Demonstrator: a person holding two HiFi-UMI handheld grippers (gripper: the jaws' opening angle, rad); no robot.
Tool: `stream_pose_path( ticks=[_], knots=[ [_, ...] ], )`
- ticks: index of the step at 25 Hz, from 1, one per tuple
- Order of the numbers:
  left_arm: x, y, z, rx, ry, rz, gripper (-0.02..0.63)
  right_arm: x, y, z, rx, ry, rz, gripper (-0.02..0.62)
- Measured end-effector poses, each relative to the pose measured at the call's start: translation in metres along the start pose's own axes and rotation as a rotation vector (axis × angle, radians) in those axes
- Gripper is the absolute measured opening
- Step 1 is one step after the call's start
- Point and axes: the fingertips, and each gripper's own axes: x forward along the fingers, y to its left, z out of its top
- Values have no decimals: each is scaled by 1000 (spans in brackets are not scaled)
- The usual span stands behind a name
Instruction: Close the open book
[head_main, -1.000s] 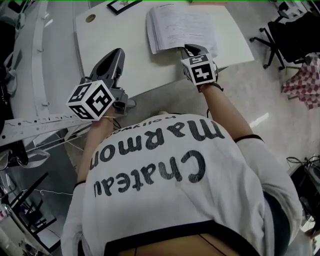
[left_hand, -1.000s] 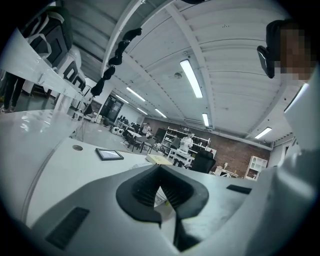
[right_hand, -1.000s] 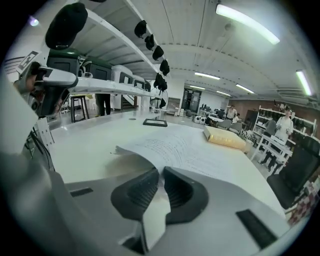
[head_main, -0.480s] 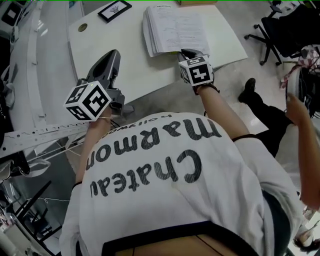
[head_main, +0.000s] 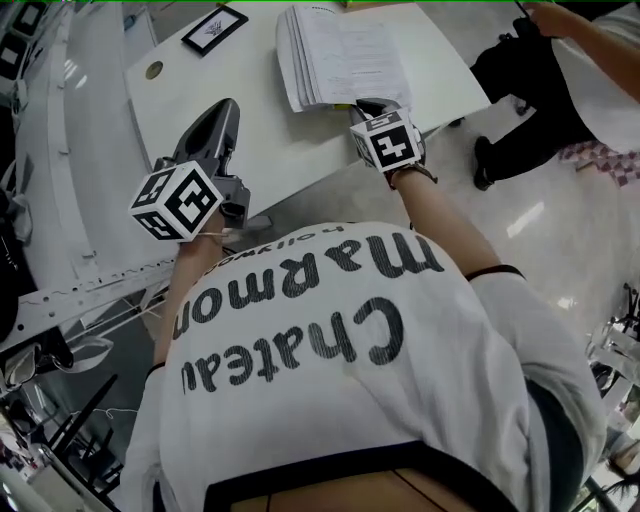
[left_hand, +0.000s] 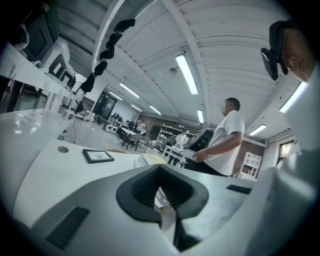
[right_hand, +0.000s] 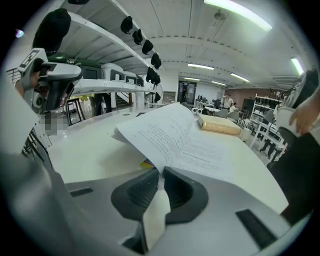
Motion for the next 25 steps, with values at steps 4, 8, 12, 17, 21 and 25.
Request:
stream_pose_path(
  ticks=[4, 8, 12, 17, 21, 25],
  knots=[
    [4, -1, 0, 0, 6, -6, 23, 0, -1, -2, -23, 14, -12, 54],
    [5, -1, 1, -2, 8, -1, 23, 1, -4, -4, -28, 27, -13, 54],
    [6, 1, 0, -2, 6, 4, 23, 3, -9, -8, -6, 37, -7, 54],
    [9, 2, 0, -7, 1, 2, 23, 5, -14, -11, 48, 39, -4, 55],
    [14, 1, -1, -8, 6, -4, 23, 7, -20, -15, 142, 38, 17, 60],
    [19, 0, -2, -8, 10, -7, 23, 9, -22, -16, 163, 32, 30, 67]
  ],
)
